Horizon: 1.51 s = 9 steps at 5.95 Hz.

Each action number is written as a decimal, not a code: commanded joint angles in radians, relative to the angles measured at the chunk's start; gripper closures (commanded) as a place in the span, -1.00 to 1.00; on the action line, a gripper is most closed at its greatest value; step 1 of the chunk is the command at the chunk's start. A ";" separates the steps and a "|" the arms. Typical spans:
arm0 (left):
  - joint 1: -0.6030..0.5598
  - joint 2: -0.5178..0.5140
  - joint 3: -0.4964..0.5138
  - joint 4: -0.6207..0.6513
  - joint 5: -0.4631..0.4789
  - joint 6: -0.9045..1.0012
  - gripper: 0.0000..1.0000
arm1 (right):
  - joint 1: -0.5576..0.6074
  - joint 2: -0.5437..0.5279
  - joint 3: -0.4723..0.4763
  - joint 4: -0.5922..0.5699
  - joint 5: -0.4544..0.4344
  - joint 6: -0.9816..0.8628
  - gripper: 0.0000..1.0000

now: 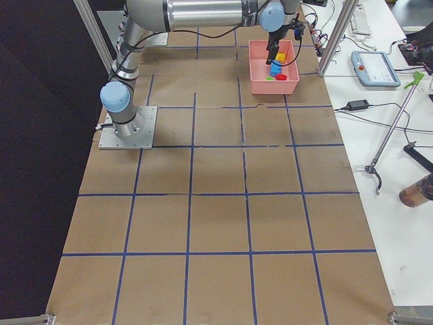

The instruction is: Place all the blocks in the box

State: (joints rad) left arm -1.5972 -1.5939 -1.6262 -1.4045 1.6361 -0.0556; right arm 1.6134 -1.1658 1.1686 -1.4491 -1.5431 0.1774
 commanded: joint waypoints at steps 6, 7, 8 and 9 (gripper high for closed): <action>-0.004 0.049 -0.038 0.001 -0.004 0.023 -0.97 | 0.003 -0.355 0.323 -0.051 -0.008 0.082 -1.00; -0.006 0.058 -0.053 0.001 -0.001 0.025 -0.97 | 0.002 -0.354 0.329 -0.054 -0.008 0.071 -0.99; -0.004 0.054 -0.060 0.001 0.001 0.026 -0.97 | -0.003 -0.354 0.329 -0.056 -0.009 0.071 -0.99; -0.001 0.054 -0.060 0.001 0.005 0.032 -0.97 | -0.009 -0.357 0.330 -0.056 -0.012 0.068 -0.99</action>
State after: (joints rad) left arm -1.6007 -1.5401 -1.6832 -1.4036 1.6377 -0.0277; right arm 1.6098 -1.5218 1.4976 -1.5042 -1.5531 0.2482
